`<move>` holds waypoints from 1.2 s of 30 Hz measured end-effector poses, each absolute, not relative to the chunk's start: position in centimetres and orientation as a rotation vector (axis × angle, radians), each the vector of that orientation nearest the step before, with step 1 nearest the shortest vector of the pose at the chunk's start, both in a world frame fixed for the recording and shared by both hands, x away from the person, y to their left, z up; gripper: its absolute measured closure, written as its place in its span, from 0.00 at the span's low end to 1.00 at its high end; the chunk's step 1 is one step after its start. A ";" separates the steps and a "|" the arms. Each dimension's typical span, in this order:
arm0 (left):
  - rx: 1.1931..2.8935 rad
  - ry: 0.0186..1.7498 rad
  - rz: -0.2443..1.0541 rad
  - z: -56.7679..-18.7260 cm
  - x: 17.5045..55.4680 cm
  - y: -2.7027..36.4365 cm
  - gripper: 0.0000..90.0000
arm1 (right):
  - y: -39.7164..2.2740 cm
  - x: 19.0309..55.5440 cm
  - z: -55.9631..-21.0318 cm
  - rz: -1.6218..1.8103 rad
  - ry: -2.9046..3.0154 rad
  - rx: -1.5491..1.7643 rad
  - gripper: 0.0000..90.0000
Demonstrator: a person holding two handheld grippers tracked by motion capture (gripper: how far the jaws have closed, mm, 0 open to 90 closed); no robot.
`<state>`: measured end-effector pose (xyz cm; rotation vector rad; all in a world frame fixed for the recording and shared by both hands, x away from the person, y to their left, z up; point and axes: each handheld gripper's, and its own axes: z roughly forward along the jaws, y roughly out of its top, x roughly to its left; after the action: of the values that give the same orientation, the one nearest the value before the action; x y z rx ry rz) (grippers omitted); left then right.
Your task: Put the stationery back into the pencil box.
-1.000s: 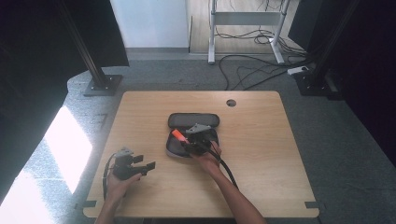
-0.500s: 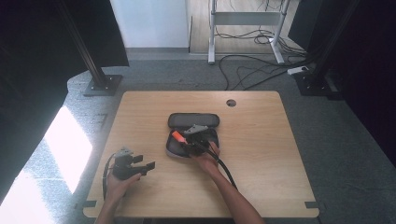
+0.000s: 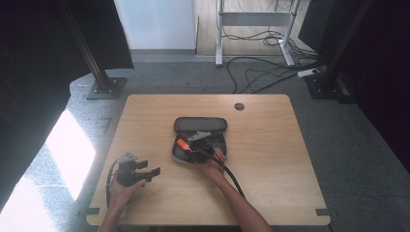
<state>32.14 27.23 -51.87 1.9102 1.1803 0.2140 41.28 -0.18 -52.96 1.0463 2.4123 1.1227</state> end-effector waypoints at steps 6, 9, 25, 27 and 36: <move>1.910 1.180 0.214 -51.9 32.1 27.2 0.29 | -0.1 41.2 -52.9 1.121 2.415 1.039 0.63; 1.913 1.178 0.214 -51.9 32.1 27.2 0.29 | -0.3 41.0 -52.5 1.122 2.393 1.040 0.57; 1.911 1.181 0.217 -51.9 32.1 27.3 0.29 | -1.2 40.8 -51.8 1.185 2.367 1.074 0.54; 1.912 1.180 0.216 -51.9 32.1 27.2 0.29 | -1.4 40.8 -51.7 1.193 2.365 1.075 0.54; 1.911 1.182 0.220 -51.9 32.1 27.3 0.29 | -2.8 40.1 -51.1 1.227 2.330 1.082 0.54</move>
<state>32.09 27.32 -51.86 1.9112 1.1820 0.2202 40.06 -2.78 -51.05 1.0820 2.3297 1.2267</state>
